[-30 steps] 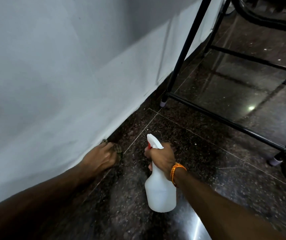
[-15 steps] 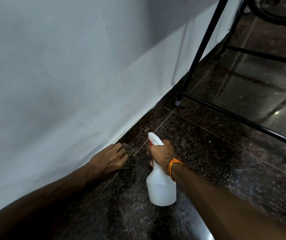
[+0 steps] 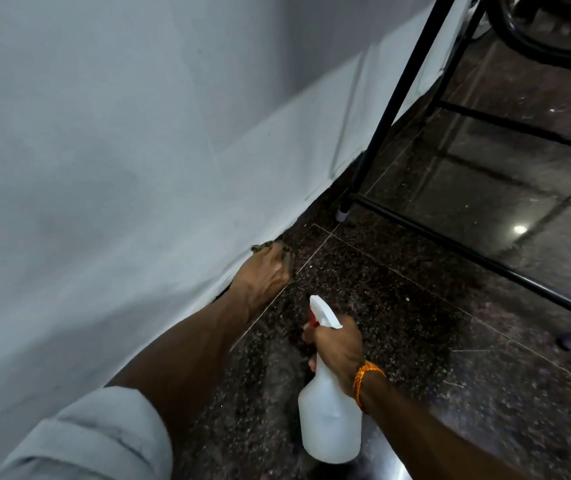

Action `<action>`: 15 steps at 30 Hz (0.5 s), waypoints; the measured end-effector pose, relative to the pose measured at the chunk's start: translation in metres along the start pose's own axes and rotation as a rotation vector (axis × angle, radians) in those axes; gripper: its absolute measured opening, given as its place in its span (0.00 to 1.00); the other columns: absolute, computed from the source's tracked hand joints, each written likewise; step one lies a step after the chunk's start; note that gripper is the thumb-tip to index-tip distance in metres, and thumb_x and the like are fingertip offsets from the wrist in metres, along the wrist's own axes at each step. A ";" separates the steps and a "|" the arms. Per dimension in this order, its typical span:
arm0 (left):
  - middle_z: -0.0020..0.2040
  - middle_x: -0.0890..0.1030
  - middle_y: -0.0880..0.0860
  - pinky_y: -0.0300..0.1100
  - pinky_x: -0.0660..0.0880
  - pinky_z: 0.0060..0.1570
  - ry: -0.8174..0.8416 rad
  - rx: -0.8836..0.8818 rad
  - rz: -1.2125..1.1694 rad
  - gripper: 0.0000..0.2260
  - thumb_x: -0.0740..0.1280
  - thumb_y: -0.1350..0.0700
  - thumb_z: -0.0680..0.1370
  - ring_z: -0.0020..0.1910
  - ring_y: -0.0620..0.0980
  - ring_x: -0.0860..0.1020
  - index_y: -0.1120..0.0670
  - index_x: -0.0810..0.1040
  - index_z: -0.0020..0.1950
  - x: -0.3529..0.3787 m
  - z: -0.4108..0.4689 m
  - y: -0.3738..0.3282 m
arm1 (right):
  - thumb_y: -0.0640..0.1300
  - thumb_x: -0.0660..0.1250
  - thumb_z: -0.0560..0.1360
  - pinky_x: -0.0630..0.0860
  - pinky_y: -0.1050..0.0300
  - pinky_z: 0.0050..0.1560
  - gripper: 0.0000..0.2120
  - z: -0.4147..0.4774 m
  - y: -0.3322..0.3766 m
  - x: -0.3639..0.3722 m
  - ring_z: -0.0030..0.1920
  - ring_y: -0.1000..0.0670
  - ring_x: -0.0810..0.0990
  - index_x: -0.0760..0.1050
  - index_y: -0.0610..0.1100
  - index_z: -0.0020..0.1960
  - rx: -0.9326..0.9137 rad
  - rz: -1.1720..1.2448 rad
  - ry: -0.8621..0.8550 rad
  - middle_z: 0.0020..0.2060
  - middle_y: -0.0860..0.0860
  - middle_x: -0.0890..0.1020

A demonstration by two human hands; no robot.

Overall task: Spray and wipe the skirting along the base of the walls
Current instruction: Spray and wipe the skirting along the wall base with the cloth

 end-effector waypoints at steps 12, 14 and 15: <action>0.50 0.80 0.64 0.56 0.66 0.50 0.108 -0.012 -0.002 0.08 0.64 0.57 0.78 0.59 0.62 0.66 0.59 0.81 0.48 0.039 -0.020 -0.008 | 0.37 0.69 0.70 0.74 0.59 0.25 0.03 0.008 0.008 -0.001 0.22 0.45 0.76 0.80 0.38 0.42 -0.008 -0.017 0.032 0.39 0.39 0.85; 0.52 0.80 0.62 0.56 0.68 0.52 0.065 -0.018 -0.038 0.08 0.63 0.57 0.79 0.60 0.61 0.65 0.58 0.80 0.51 0.029 0.000 -0.003 | 0.38 0.68 0.69 0.74 0.60 0.25 0.03 0.006 0.015 0.001 0.22 0.45 0.77 0.81 0.39 0.40 -0.036 -0.040 0.024 0.36 0.41 0.84; 0.52 0.81 0.59 0.55 0.68 0.53 0.058 -0.003 -0.049 0.08 0.63 0.55 0.79 0.60 0.61 0.65 0.56 0.80 0.52 0.025 0.004 -0.003 | 0.37 0.68 0.69 0.74 0.59 0.25 0.03 0.004 0.019 0.001 0.22 0.45 0.77 0.81 0.39 0.40 -0.048 -0.045 0.020 0.34 0.42 0.83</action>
Point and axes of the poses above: each hand's wrist, its own z-axis towards the middle knuckle, its own x-axis out of the palm, y = z × x, the point moved 9 cm from there along z, towards the middle knuckle
